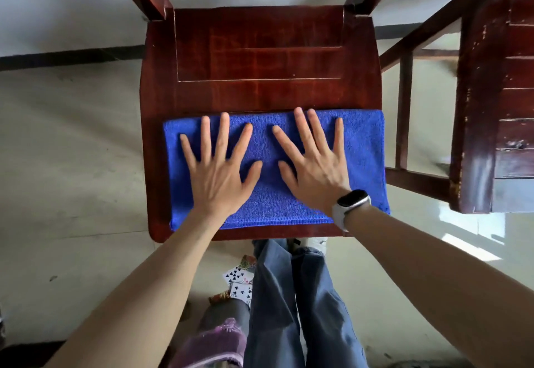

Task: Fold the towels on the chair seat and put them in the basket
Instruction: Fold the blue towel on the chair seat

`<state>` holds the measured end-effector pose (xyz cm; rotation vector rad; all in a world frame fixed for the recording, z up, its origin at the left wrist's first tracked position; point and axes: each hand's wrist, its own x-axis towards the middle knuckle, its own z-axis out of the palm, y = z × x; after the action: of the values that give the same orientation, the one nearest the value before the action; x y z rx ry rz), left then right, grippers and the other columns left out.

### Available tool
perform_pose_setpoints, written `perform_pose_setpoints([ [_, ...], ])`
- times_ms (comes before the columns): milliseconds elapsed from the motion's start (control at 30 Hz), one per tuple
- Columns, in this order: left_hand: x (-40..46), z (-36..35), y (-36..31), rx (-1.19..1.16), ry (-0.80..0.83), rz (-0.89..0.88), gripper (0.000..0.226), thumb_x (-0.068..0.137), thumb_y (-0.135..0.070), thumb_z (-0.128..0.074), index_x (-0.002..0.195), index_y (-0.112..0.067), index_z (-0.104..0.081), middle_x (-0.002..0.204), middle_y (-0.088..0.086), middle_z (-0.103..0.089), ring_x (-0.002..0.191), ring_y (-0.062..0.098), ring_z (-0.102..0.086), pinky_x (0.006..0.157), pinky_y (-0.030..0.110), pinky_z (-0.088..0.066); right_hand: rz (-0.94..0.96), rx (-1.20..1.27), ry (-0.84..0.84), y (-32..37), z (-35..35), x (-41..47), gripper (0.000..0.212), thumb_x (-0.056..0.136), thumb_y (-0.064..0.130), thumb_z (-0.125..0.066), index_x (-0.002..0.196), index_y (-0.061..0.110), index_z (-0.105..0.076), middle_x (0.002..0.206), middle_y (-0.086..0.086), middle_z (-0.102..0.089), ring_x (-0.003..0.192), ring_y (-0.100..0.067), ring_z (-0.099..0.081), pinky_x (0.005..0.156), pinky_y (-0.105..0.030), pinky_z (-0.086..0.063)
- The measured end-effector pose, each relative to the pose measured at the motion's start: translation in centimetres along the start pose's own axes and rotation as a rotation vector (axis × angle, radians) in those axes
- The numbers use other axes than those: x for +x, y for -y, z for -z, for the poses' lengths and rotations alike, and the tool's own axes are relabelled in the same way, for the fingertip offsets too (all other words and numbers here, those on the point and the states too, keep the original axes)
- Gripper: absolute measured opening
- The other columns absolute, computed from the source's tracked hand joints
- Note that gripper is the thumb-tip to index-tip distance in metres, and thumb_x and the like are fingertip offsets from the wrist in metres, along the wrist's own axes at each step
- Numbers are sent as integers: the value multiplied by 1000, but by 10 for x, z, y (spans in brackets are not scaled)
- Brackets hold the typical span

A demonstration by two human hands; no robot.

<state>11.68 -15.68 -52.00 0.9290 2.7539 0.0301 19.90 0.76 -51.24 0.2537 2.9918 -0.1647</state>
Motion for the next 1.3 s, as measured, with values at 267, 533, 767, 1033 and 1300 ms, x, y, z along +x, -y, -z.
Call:
perform_pose_setpoints([
  [267,1,8,1,-23,-6,28,69,83,-60,-34,144,-31,-20,154,11,-18,141,38,-10,107,65,-2,8,33,11,-10,8,0,55,87,41,-38,141,27,-33,149,-15,-30,138,-34,-27,108,-64,-12],
  [533,2,12,30,-91,31,175,69,86,-54,-26,145,-19,-20,154,18,-11,142,37,-5,112,58,-7,-222,-22,123,-64,12,-7,54,93,39,-27,144,21,-26,150,-19,-25,139,-37,-21,110,-60,-17],
  [767,-2,21,22,-102,43,202,71,85,-55,-27,146,-21,-16,154,17,-10,142,36,-3,108,63,0,-271,317,115,-70,27,-9,51,94,25,-30,144,15,-25,153,-16,-16,143,-31,-10,115,-51,-8],
  [1033,-44,20,-16,-105,112,112,67,83,-47,-32,143,-18,-27,151,18,-22,140,36,-15,107,63,-11,-1076,693,-102,-60,35,-39,24,87,11,-53,109,1,-53,112,-19,-55,109,-33,-47,91,-34,-32],
  [1300,-46,18,-13,-77,152,126,64,84,-48,-35,141,-17,-33,150,18,-25,138,39,-23,107,61,-17,-1071,592,116,-65,40,-30,26,89,18,-52,110,3,-52,119,-17,-53,112,-35,-48,96,-43,-35],
])
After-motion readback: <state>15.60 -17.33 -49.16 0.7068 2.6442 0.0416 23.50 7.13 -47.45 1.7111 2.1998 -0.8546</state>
